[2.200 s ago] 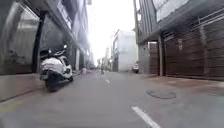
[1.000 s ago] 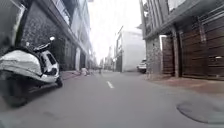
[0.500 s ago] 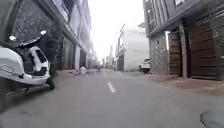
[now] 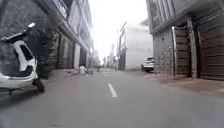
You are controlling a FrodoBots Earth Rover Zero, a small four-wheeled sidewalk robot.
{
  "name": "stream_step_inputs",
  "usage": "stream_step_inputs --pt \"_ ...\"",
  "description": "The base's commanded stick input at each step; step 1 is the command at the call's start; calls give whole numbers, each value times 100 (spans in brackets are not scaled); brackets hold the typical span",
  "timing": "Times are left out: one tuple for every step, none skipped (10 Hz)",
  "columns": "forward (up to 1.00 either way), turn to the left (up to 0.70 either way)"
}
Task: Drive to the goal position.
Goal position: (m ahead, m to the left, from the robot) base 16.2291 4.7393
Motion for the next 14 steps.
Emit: stream_step_inputs --pt "100 6" --pt "100 6" --pt "100 6" --pt "100 6" --pt "100 6" --pt "100 6" --pt "100 6" --pt "100 6" --pt "100 6" --pt "100 6" --pt "100 6" --pt "100 6" --pt "100 6" --pt "100 6"
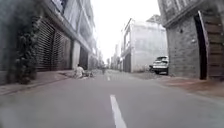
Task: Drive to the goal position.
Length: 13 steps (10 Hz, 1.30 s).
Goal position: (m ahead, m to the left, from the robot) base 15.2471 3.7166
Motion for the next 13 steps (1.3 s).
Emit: stream_step_inputs --pt "100 6" --pt "100 6" --pt "100 6" --pt "100 6" --pt "100 6" --pt "100 6" --pt "100 6" --pt "100 6" --pt "100 6" --pt "100 6" --pt "100 6" --pt "100 6" --pt "100 6"
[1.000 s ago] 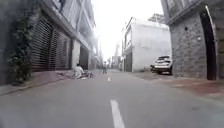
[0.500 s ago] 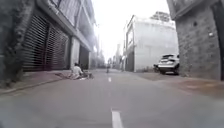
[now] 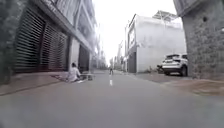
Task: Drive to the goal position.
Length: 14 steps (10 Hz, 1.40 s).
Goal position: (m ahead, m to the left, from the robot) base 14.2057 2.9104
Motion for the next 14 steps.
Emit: stream_step_inputs --pt "100 6" --pt "100 6" --pt "100 6" --pt "100 6" --pt "100 6" --pt "100 6" --pt "100 6" --pt "100 6" --pt "100 6" --pt "100 6" --pt "100 6" --pt "100 6" --pt "100 6" --pt "100 6"
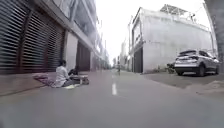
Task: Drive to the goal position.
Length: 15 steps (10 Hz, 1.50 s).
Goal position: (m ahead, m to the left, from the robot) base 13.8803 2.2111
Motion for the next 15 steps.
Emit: stream_step_inputs --pt "100 6" --pt "100 6" --pt "100 6" --pt "100 6" --pt "100 6" --pt "100 6" --pt "100 6" --pt "100 6" --pt "100 6" --pt "100 6" --pt "100 6" --pt "100 6" --pt "100 6" --pt "100 6" --pt "100 6"
